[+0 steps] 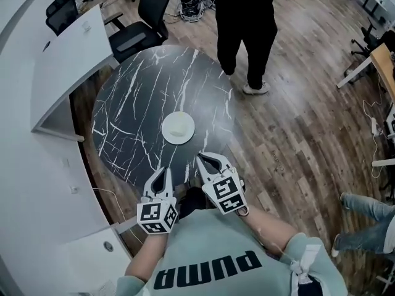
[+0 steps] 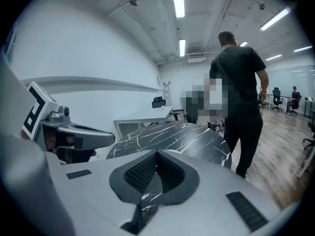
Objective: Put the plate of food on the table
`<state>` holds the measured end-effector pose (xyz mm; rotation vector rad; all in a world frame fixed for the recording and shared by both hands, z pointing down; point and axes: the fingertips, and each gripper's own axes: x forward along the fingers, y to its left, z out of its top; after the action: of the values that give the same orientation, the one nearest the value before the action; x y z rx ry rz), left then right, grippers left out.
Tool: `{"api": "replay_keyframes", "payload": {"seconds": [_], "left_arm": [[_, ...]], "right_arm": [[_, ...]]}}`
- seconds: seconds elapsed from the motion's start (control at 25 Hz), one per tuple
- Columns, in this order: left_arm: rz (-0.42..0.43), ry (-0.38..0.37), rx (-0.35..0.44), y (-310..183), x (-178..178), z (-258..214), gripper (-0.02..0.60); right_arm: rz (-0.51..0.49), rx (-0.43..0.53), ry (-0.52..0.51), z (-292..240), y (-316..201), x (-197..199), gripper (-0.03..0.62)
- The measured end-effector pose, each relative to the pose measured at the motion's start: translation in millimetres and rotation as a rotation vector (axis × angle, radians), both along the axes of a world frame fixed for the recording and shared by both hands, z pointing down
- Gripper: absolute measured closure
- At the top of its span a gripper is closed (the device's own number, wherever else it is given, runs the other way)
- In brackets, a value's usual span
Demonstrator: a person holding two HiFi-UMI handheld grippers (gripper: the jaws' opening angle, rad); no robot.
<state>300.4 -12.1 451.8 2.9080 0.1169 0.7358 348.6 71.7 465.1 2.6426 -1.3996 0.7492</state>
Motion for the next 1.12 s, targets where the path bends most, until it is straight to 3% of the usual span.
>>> {"api": "replay_keyframes", "payload": {"seconds": [0.64, 1.12], "left_arm": [[0.069, 0.11, 0.117, 44.0, -60.4, -54.8, 0.575], [0.084, 0.166, 0.121, 44.5, -165.0, -72.3, 0.575]], "right_arm": [[-0.018, 0.089, 0.106, -48.9, 15.6, -55.1, 0.585], [0.047, 0.048, 0.124, -67.0, 31.6, -152.7, 0.585]]}}
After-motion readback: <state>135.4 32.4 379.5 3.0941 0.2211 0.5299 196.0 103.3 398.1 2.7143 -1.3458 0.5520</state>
